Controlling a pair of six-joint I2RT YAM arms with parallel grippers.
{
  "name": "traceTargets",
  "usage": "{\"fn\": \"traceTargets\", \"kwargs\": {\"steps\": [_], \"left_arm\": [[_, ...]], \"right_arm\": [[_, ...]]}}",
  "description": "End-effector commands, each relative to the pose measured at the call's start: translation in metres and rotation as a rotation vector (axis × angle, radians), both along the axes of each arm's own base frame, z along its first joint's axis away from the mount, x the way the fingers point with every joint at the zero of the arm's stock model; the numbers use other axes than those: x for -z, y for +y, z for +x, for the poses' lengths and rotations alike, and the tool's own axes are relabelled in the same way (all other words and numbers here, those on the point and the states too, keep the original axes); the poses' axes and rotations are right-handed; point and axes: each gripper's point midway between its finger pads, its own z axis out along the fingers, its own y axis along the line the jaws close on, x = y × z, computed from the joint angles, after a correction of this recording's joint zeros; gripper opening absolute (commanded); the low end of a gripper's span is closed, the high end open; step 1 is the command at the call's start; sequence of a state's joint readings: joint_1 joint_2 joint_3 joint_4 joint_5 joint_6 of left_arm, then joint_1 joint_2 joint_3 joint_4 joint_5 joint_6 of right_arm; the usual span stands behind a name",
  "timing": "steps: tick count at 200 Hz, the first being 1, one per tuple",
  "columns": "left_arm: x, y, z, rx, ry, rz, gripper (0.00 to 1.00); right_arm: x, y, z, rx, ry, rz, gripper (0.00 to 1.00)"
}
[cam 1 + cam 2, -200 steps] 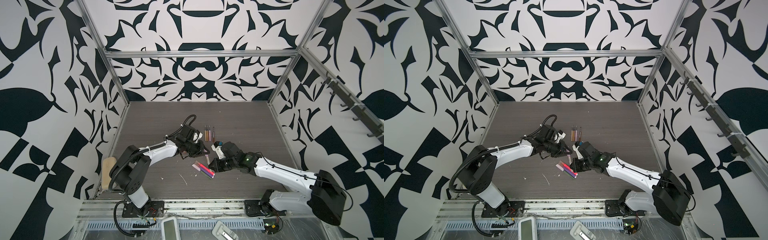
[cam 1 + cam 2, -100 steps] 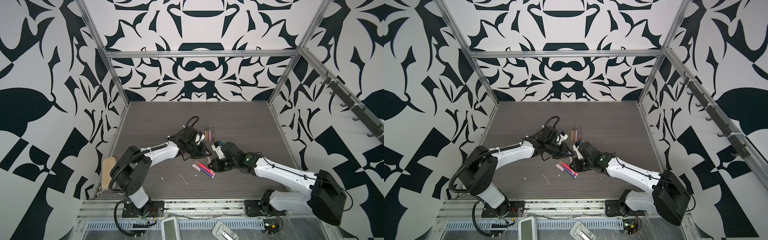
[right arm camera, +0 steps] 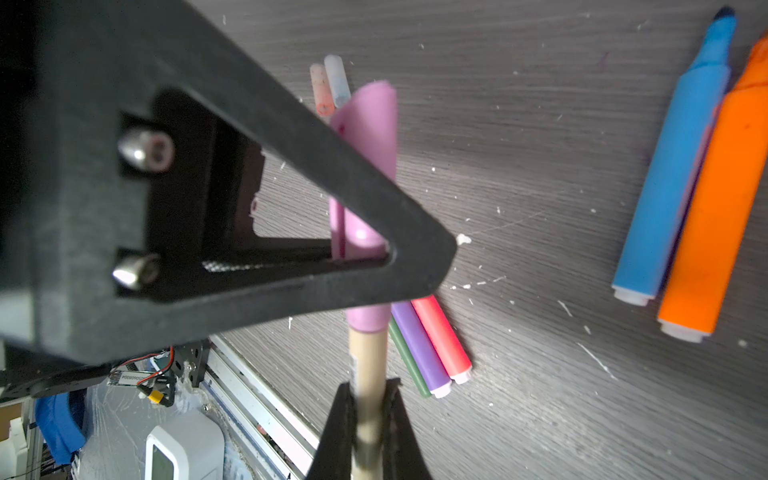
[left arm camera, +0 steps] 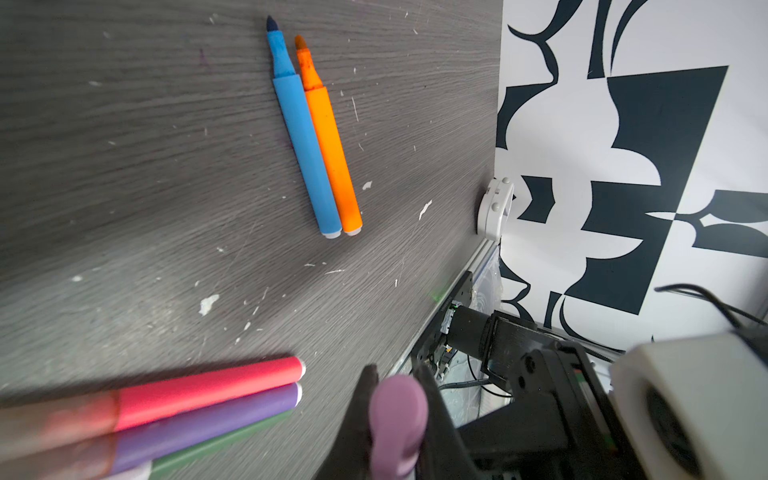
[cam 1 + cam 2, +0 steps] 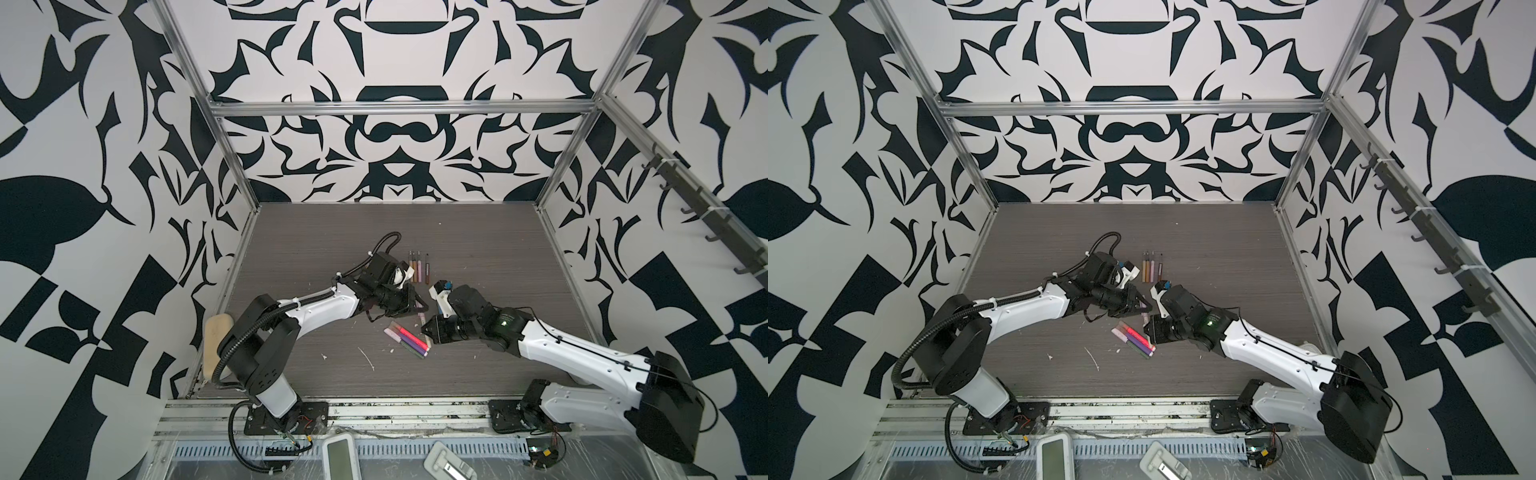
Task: Open the pen caps
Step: 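Pull the lilac cap off with left gripper while right draws pen back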
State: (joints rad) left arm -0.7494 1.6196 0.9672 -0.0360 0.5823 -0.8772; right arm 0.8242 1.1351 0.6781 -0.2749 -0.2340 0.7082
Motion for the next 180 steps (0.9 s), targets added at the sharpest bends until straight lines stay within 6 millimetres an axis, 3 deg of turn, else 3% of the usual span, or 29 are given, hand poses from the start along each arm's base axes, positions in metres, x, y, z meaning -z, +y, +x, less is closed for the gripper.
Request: {"fn": "traceTargets", "kwargs": {"steps": [1, 73, 180], "left_arm": [[-0.013, 0.017, 0.021, -0.090, -0.062, 0.023, 0.00], [-0.034, 0.048, 0.059, -0.181, -0.079, -0.007, 0.00], [-0.067, 0.111, 0.100, -0.286, -0.143, 0.004, 0.00]], "right_arm": [[0.003, -0.007, -0.003, 0.010, 0.000, -0.003, 0.00], [0.007, 0.032, -0.039, -0.177, -0.009, -0.020, 0.00], [0.022, 0.052, -0.051, -0.213, 0.016, -0.023, 0.00]]}}
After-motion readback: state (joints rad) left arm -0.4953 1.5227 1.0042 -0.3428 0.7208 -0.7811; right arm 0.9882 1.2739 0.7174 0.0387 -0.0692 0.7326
